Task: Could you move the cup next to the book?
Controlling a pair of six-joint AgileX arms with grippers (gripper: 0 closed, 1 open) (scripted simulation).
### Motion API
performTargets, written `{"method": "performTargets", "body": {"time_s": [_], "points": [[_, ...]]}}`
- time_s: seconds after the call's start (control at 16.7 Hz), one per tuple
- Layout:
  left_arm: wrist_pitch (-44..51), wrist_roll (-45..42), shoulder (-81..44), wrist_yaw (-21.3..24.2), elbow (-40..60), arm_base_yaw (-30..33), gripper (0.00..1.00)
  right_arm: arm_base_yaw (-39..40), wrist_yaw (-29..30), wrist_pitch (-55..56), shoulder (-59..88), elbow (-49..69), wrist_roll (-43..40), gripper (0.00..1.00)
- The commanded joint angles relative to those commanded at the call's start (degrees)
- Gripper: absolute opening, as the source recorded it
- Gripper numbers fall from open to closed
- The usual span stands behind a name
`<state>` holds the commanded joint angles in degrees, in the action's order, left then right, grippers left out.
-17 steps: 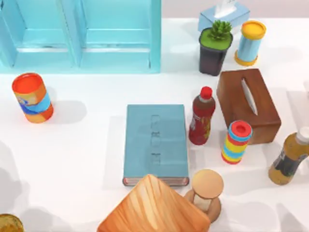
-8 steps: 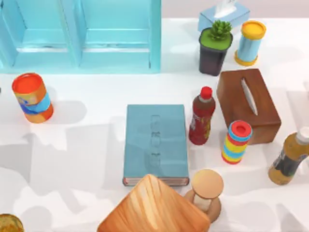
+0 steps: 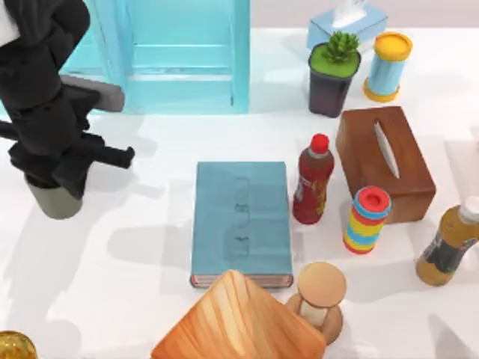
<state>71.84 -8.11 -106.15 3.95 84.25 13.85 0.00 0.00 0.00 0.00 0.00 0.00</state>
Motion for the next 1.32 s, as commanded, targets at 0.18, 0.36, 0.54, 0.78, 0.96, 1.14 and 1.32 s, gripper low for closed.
{"method": "performTargets", "body": {"time_s": [0.18, 0.36, 0.54, 0.78, 0.96, 1.14, 1.32], "points": [[0.5, 17.8, 0.3, 0.0, 2.3, 7.7, 0.0, 0.0, 0.0, 0.0, 0.0, 0.0, 0.0, 1.0], [0.5, 30.3, 0.9, -0.5, 4.1, 13.7, 0.0, 0.0, 0.0, 0.0, 0.0, 0.0, 0.0, 1.0], [0.4, 37.2, 1.4, -1.1, 5.3, 17.3, 0.0, 0.0, 0.0, 0.0, 0.0, 0.0, 0.0, 1.0], [0.4, 38.8, 1.5, -1.3, 5.5, 18.2, 0.0, 0.0, 0.0, 0.0, 0.0, 0.0, 0.0, 1.0], [0.3, 38.7, 1.3, -1.2, 5.3, 17.9, 0.0, 0.0, 0.0, 0.0, 0.0, 0.0, 0.0, 1.0], [-1.9, 38.5, 1.1, -1.2, 3.1, 17.8, 0.0, 0.0, 0.0, 0.0, 0.0, 0.0, 0.0, 1.0], [-9.0, 38.0, 0.5, -1.0, -2.6, 17.5, 0.0, 0.0, 0.0, 0.0, 0.0, 0.0, 0.0, 1.0]]}}
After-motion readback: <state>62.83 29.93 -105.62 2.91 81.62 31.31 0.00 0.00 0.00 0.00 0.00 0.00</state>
